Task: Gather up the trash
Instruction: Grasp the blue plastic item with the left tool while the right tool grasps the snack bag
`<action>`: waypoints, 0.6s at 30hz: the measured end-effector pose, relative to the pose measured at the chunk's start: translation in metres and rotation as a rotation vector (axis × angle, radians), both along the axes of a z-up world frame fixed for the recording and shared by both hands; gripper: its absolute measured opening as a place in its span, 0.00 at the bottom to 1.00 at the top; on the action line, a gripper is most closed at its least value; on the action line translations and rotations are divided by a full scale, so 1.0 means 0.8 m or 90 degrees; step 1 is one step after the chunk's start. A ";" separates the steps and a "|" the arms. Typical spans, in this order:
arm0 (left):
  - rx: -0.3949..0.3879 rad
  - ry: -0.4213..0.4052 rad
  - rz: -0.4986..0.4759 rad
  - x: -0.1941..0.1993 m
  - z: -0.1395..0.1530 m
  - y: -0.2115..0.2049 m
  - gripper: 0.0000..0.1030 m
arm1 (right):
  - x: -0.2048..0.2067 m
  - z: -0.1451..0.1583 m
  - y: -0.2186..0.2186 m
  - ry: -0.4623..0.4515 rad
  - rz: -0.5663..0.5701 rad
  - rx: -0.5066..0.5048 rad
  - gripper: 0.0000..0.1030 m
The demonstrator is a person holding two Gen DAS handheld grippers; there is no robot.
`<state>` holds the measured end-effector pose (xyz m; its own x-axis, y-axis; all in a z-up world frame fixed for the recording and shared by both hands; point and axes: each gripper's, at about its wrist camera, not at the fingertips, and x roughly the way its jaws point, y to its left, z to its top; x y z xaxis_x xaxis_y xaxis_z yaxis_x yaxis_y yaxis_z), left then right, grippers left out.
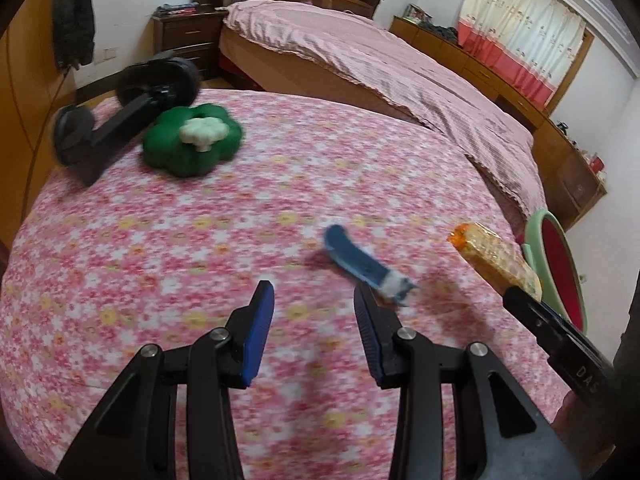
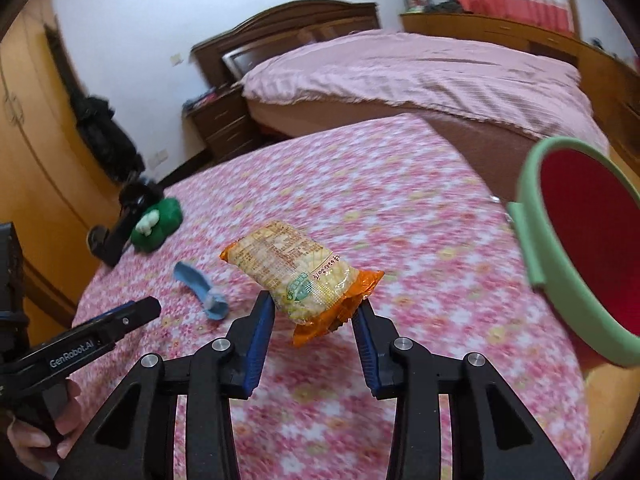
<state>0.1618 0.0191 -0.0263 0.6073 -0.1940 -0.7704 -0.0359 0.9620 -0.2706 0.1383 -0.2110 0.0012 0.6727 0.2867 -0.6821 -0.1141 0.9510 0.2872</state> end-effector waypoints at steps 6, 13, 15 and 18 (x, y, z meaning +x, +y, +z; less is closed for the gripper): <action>0.003 0.014 -0.029 0.018 -0.005 -0.034 0.40 | -0.021 0.006 -0.036 -0.010 -0.052 0.017 0.39; -0.007 0.041 -0.041 0.045 -0.018 -0.061 0.40 | -0.039 0.007 -0.068 -0.016 -0.090 0.038 0.39; -0.005 0.039 -0.040 0.050 -0.019 -0.065 0.40 | -0.044 0.007 -0.075 -0.018 -0.098 0.044 0.39; 0.000 0.037 -0.041 0.057 -0.021 -0.071 0.40 | -0.045 0.007 -0.082 -0.019 -0.104 0.050 0.39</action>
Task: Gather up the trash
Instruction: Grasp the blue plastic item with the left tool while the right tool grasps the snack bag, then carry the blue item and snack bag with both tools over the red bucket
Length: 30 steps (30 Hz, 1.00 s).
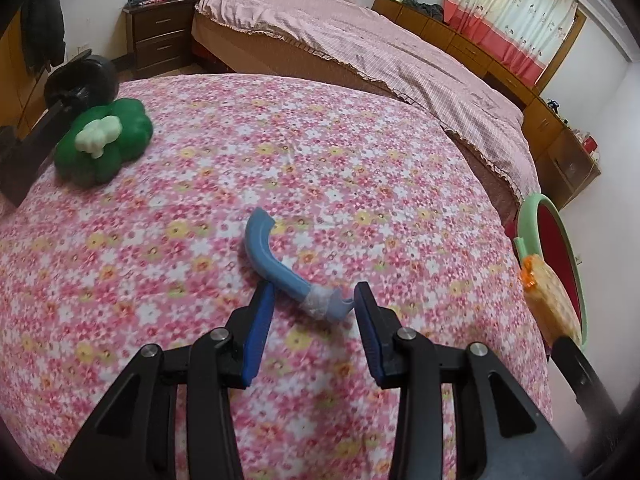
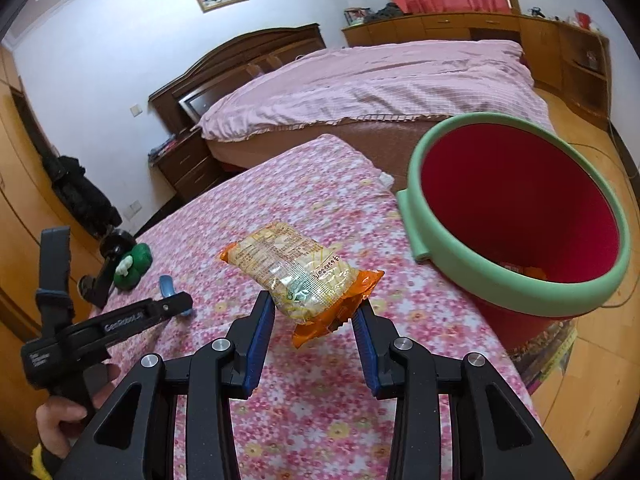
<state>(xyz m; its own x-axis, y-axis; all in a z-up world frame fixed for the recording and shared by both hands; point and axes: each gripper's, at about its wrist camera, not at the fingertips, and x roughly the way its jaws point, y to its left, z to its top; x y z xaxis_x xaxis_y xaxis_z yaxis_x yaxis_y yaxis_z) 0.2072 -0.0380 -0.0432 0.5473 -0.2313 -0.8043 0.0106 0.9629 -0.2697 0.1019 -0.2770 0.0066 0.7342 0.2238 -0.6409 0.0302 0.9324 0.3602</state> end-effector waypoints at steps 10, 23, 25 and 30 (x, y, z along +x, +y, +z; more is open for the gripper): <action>0.035 -0.037 -0.018 0.012 -0.005 -0.023 0.36 | -0.006 -0.004 -0.015 0.000 -0.013 0.016 0.39; 0.026 -0.053 -0.052 -0.013 0.005 -0.012 0.25 | -0.011 -0.001 -0.023 -0.011 -0.020 0.030 0.39; 0.022 -0.059 -0.059 -0.021 0.009 -0.009 0.25 | -0.013 0.000 -0.026 -0.013 -0.021 0.033 0.39; 0.015 -0.086 -0.087 -0.038 0.029 -0.014 0.25 | -0.018 0.006 -0.030 -0.023 -0.028 0.035 0.39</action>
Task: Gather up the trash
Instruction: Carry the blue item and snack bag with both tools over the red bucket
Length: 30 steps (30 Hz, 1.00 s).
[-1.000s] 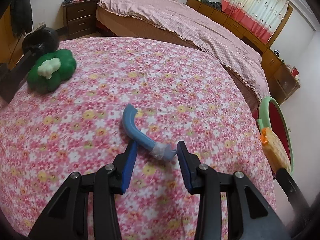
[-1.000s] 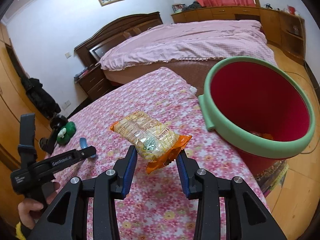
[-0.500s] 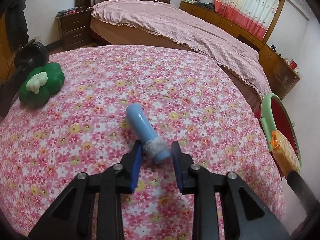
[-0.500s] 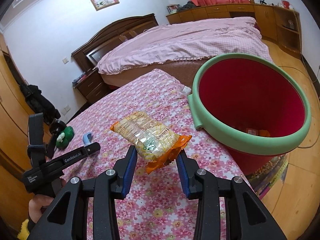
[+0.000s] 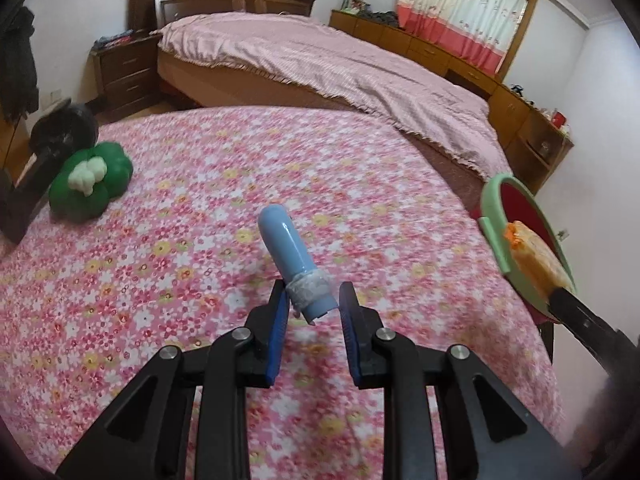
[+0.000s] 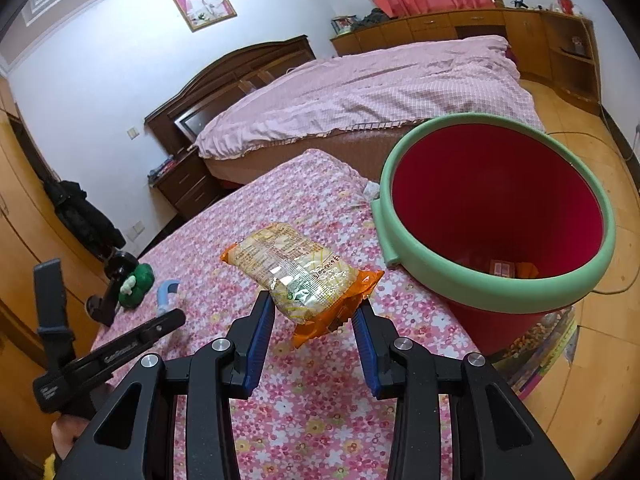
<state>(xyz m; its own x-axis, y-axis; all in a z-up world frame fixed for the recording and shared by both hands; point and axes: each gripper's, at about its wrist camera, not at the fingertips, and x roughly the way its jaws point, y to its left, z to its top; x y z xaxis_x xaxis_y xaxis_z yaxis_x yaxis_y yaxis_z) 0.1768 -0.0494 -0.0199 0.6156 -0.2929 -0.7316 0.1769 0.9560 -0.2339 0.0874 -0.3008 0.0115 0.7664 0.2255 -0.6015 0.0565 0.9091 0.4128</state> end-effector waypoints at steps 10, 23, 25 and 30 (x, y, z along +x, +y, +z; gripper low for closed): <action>-0.019 -0.043 -0.062 -0.015 0.041 -0.041 0.25 | -0.020 0.020 -0.031 -0.032 -0.046 0.006 0.39; -0.020 -0.066 -0.159 -0.010 0.062 -0.131 0.25 | -0.043 0.024 -0.104 -0.037 -0.142 0.012 0.39; -0.018 -0.066 -0.174 -0.007 0.062 -0.148 0.25 | -0.045 0.021 -0.118 -0.034 -0.158 0.011 0.39; -0.013 -0.069 -0.207 0.000 0.059 -0.187 0.25 | -0.044 0.014 -0.145 -0.023 -0.190 0.010 0.39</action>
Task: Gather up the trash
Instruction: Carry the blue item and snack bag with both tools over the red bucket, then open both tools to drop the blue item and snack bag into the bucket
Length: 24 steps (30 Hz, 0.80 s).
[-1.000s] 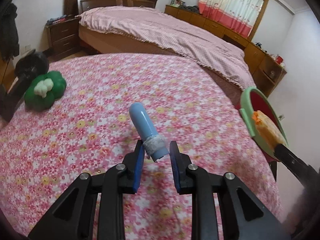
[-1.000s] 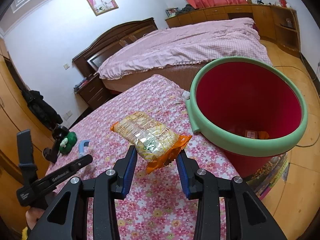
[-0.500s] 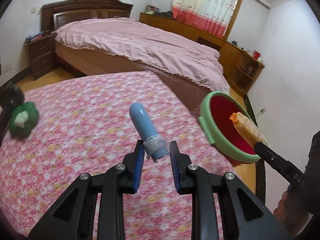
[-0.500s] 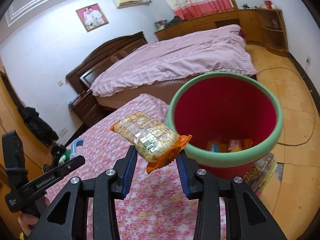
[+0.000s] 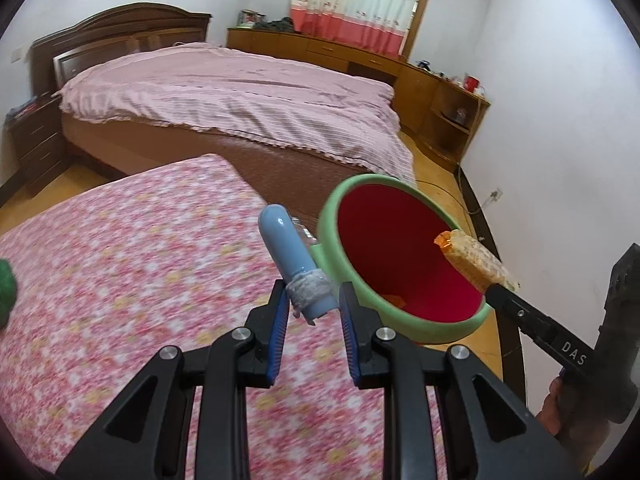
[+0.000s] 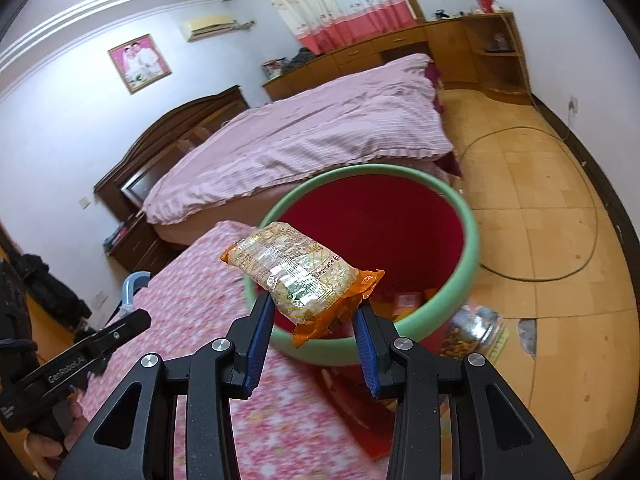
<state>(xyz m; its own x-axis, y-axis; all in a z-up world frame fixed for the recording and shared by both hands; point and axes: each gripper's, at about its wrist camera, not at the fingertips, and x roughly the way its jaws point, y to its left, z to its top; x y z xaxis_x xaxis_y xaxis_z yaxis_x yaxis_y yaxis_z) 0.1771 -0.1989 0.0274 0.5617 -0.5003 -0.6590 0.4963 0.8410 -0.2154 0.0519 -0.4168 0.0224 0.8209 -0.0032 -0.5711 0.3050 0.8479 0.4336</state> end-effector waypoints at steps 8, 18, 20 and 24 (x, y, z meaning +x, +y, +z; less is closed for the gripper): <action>0.011 0.007 -0.053 0.012 -0.014 -0.063 0.25 | -0.003 -0.016 -0.037 0.017 -0.036 0.008 0.39; 0.026 0.026 -0.091 0.025 -0.041 -0.111 0.25 | 0.005 -0.031 -0.059 0.031 -0.054 0.007 0.39; 0.029 0.030 -0.093 0.027 -0.046 -0.114 0.25 | 0.005 -0.032 -0.059 0.030 -0.056 0.004 0.39; 0.034 0.038 -0.090 0.028 -0.050 -0.115 0.26 | 0.007 -0.032 -0.060 0.028 -0.057 -0.003 0.39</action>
<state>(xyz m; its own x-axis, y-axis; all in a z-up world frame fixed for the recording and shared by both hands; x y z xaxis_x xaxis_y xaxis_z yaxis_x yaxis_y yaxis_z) 0.1997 -0.2907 -0.0124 0.4477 -0.5350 -0.7164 0.5979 0.7749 -0.2051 0.0576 -0.4651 -0.0029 0.7910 -0.0785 -0.6068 0.3986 0.8185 0.4137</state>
